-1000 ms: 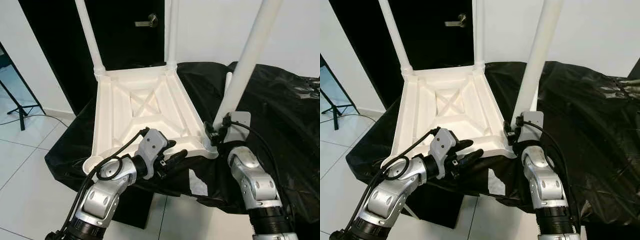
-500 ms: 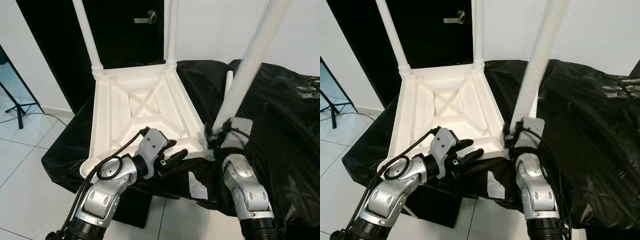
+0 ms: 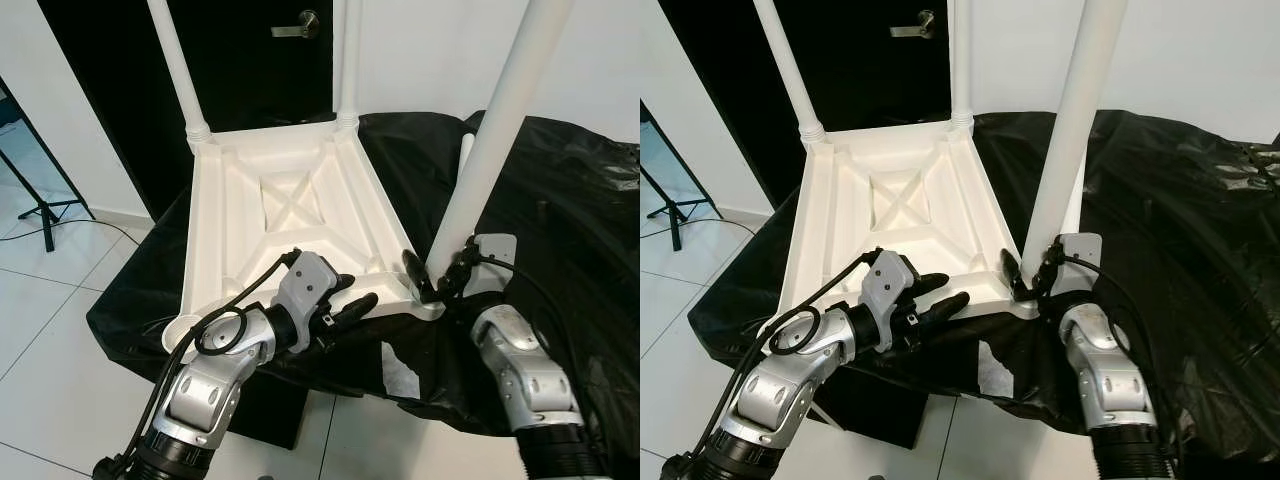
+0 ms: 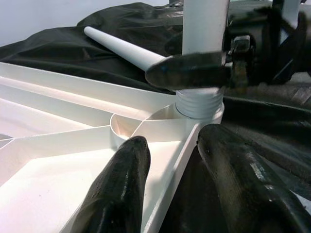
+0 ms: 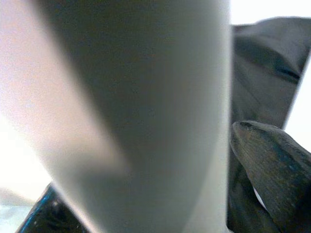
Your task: Building children table
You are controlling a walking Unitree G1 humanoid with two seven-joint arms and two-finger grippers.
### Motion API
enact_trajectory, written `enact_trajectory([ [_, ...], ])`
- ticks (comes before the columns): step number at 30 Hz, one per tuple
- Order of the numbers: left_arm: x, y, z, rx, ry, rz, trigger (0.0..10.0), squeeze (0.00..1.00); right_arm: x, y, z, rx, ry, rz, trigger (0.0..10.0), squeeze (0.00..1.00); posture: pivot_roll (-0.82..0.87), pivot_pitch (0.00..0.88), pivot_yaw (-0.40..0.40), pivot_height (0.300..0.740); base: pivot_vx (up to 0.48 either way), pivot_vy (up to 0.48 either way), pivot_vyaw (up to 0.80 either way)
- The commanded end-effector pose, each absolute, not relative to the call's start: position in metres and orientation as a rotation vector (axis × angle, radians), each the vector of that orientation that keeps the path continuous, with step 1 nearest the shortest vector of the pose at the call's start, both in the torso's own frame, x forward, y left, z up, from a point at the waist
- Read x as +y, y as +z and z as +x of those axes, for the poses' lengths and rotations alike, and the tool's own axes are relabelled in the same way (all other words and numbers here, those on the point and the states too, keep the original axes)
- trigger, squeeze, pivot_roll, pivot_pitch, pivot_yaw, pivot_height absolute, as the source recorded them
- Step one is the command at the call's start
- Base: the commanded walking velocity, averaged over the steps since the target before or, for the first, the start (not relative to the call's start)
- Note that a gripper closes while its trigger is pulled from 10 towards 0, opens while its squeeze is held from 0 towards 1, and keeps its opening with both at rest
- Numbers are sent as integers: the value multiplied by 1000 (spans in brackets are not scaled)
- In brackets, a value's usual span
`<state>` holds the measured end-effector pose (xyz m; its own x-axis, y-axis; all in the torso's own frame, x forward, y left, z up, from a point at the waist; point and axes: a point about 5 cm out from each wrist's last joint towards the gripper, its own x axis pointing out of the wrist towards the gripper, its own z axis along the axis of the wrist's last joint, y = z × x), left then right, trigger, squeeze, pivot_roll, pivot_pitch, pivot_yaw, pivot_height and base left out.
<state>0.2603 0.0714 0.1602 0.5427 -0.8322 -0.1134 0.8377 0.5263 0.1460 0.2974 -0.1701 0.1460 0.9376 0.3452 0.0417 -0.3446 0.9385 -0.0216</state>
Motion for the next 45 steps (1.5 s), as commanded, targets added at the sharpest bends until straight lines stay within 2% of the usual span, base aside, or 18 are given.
enact_trajectory([
  [1, 72, 157, 257, 43, -988, 195, 10000, 0, -166, 150, 300, -62, 498, -27, 10000, 0, 25, 0, 6, 740, 0, 0, 0],
  [11, 69, 150, 251, 65, -1016, 211, 10000, 0, -171, 153, 314, -56, 630, -118, 10000, 0, 34, 0, 3, 740, 0, 0, 0],
  [12, 68, 150, 251, 65, -1018, 215, 10000, 0, -172, 153, 315, -52, 649, -129, 2667, 0, 41, 0, -4, 740, 0, 0, 0],
  [14, 68, 150, 250, 65, -1019, 217, 10000, 0, -172, 152, 316, -49, 661, -136, 2667, 0, 42, 0, -4, 740, 0, 0, 0],
  [15, 68, 150, 250, 63, -1016, 220, 10000, 0, -173, 152, 316, -47, 673, -141, 471, 0, 43, 0, -7, 740, 0, 0, 0],
  [16, 68, 150, 250, 63, -1016, 220, 10000, 0, -173, 152, 316, -47, 673, -141, 471, 0, 43, 0, -7, 740, 0, 0, 0],
  [17, 68, 150, 250, 62, -1012, 220, 10000, 0, -173, 150, 316, -40, 682, -135, 0, 0, 45, 0, -7, 740, 0, 0, 0],
  [26, 69, 152, 252, 56, -1003, 222, 10000, 0, -179, 143, 313, -24, 664, -107, 0, 0, 43, 0, -6, 740, 0, 0, 0],
  [27, 68, 152, 252, 55, -1004, 224, 10000, 0, -180, 141, 313, -22, 632, -99, 10000, 0, 41, 0, -6, 740, 0, 0, 0],
  [37, 66, 147, 253, 60, -992, 243, 10000, 0, -176, 133, 306, -19, 451, -104, 10000, 0, 41, 0, -16, 740, 0, 0, 0],
  [39, 66, 145, 253, 62, -978, 248, 10000, 0, -165, 125, 298, -12, 354, -92, 10000, 0, 38, 0, -20, 740, 0, 0, 0],
  [43, 66, 144, 253, 61, -971, 248, 10000, 0, -159, 121, 294, -3, 273, -62, 10000, 0, 38, 0, -20, 740, 0, 0, 0],
  [45, 67, 144, 253, 57, -960, 247, 10000, 0, -149, 119, 288, -2, 142, -7, 10000, 0, 37, 0, -20, 740, 0, 0, 0],
])
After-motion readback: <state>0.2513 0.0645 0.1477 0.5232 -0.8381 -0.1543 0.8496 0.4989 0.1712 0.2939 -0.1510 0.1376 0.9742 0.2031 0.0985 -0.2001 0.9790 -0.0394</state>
